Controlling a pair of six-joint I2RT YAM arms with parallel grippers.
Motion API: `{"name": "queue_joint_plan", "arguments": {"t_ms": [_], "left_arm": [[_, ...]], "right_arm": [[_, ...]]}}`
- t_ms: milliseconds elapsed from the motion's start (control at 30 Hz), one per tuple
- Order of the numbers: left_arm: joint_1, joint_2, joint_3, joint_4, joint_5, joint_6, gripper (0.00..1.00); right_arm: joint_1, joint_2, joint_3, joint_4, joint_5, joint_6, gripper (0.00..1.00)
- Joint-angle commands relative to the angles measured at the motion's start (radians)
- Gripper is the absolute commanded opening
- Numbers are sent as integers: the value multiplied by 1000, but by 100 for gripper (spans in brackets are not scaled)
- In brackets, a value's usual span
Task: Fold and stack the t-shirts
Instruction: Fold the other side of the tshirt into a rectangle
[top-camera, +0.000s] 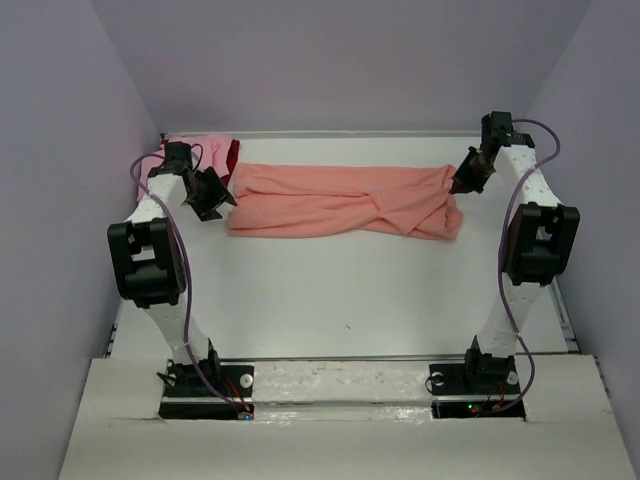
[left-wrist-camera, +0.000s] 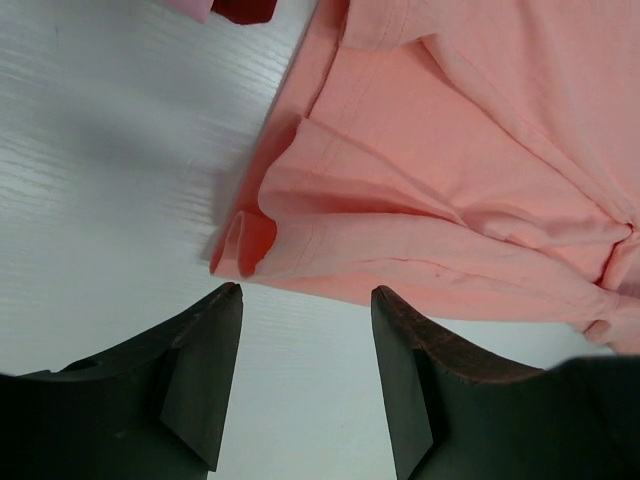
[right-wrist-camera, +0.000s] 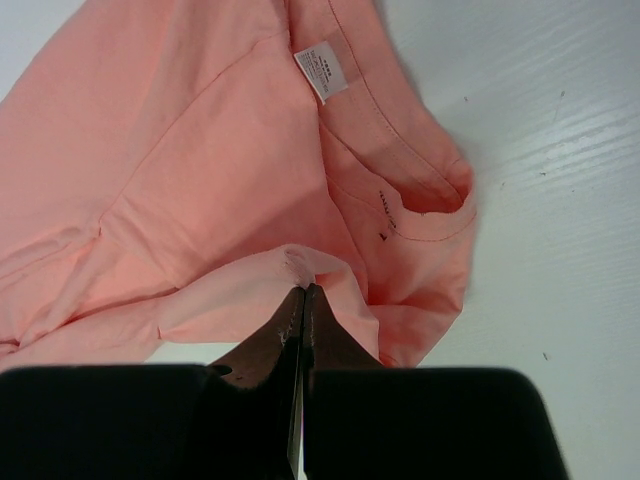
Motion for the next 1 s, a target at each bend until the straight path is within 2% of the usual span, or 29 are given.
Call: {"name": "queue_joint_plan", "arguments": {"t_ms": [0,533,633,700,767,967], "left_arm": [[2,8,-10,17,0,14,64],[0,64,-20,64,5,33,63],[-1,65,-23,69,14,30,59],[-3,64,-25,72,19,30,51],[-5,68,-25,75,25,29,48],[-15,79,-40,76,37,29,48]], "right_arm": [[-10,2,26,13,-4,-17,0],[-10,10,31,9,-3,-12,0],[-10,12,32,11,-1,-12,0],[-10,13,32,9,-1,-12,0],[-10,15,32,11,-1,-11,0],[-10,16,32,11,0,-9,0]]}}
